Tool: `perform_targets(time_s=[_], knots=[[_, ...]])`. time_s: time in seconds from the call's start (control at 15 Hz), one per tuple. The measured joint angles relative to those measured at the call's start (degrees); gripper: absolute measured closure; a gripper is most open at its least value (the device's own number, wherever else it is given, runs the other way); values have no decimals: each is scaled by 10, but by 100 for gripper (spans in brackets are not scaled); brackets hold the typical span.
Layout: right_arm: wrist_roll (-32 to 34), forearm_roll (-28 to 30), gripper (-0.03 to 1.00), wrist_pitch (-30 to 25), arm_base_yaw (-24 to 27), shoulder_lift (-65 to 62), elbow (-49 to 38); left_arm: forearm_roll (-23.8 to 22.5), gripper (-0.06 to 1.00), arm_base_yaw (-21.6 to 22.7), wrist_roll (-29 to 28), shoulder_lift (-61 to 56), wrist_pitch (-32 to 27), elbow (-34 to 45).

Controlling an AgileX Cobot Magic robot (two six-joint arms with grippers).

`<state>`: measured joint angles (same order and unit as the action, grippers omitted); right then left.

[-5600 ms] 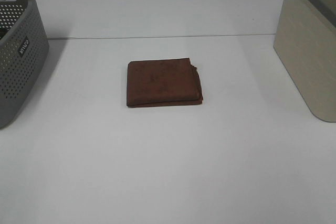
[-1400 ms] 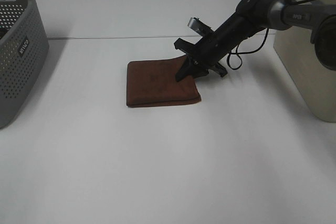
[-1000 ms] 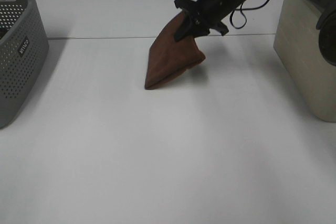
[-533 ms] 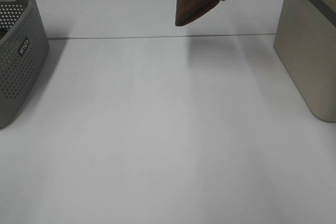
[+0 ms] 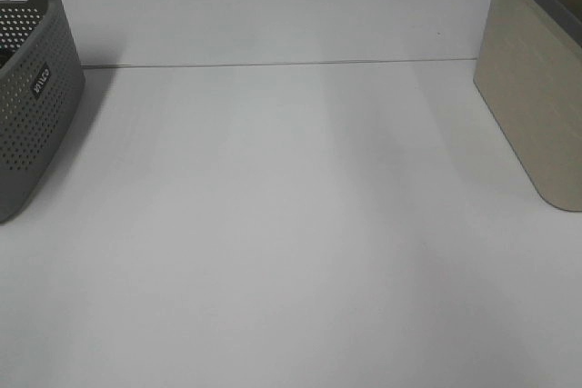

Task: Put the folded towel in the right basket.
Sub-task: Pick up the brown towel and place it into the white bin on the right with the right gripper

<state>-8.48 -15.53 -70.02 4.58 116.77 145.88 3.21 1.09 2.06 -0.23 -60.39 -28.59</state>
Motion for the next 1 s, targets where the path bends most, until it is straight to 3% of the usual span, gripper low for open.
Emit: perform_targets(time_s=[0.07,0.2,0.53,0.8,1.0], knots=[[0,1,89,0,30,-22,-29,0,-3,0,0,0,0,0],[0,15,89,0,40,-33,-68,0,-3,0,0,0,0,0],[3,74,89,-1,40,-28,-197,0,-3,0,0,0,0,0],[35,94,88,0,40,9,-231,0,-3,0,0,0,0,0],[77,112,65,-1,40,25,-233,0,-3,0,0,0,0,0]])
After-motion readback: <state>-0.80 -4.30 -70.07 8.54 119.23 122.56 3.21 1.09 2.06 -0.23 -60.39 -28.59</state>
